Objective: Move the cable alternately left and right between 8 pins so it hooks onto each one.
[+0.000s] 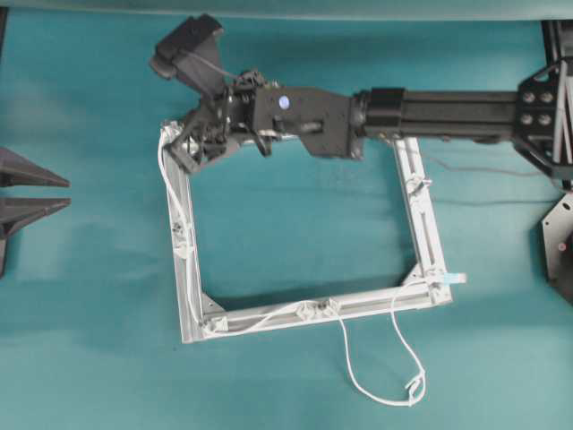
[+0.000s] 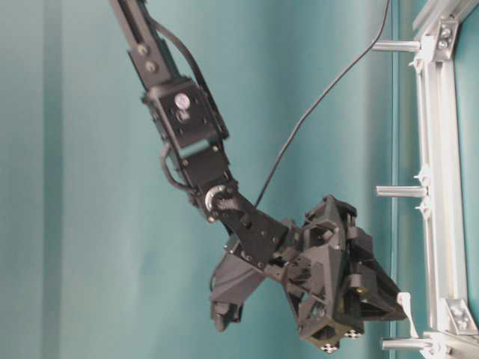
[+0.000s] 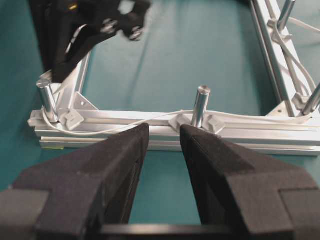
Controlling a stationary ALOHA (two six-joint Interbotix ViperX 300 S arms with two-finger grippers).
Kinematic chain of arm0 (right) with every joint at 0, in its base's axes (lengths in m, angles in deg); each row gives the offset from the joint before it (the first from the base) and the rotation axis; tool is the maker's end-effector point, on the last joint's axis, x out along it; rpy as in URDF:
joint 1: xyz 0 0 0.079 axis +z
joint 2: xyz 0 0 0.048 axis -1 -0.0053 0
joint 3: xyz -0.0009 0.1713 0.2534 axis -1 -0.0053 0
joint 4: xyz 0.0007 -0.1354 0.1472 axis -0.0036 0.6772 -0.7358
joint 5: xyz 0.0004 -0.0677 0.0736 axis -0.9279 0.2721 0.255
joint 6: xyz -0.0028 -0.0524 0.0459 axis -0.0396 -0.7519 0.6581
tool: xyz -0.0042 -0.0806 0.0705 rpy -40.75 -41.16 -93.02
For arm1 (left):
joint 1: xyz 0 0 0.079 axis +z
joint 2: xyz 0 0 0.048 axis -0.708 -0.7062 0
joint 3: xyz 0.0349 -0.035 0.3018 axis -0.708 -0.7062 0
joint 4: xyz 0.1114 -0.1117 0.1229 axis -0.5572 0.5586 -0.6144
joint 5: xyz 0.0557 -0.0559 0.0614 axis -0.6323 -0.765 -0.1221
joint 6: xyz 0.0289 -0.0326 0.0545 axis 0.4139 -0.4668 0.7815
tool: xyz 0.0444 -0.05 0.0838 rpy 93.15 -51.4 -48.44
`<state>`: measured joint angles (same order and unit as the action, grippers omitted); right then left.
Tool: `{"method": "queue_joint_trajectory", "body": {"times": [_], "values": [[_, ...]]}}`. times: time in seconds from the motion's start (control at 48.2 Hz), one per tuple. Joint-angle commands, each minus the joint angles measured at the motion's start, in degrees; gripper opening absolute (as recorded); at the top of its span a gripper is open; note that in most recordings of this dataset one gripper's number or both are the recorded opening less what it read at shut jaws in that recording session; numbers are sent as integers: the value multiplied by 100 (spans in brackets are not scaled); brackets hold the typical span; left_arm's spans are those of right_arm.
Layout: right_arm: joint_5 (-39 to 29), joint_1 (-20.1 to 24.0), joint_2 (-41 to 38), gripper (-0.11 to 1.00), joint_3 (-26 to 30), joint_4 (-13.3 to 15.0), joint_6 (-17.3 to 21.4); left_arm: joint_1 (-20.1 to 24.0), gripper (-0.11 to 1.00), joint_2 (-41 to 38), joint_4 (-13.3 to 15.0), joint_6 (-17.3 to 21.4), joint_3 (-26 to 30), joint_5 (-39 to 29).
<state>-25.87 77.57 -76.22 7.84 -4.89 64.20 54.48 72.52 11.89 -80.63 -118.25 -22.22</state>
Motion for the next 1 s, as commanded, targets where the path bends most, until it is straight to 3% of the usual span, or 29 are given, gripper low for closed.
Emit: {"method": "queue_joint_trajectory", "body": {"times": [0.0, 0.456, 0.705, 0.974], "values": [[132, 176, 448, 16, -97, 88, 79, -9, 44, -35, 0, 18, 88, 26], [932, 501, 1178, 16, -984, 114, 220, 0, 44, -35, 0, 18, 88, 26], [1292, 694, 1573, 16, -1828, 114, 264, 0, 44, -35, 0, 18, 88, 26], [1986, 721, 1600, 16, -2013, 105, 246, -9, 44, -35, 0, 18, 88, 26]]}}
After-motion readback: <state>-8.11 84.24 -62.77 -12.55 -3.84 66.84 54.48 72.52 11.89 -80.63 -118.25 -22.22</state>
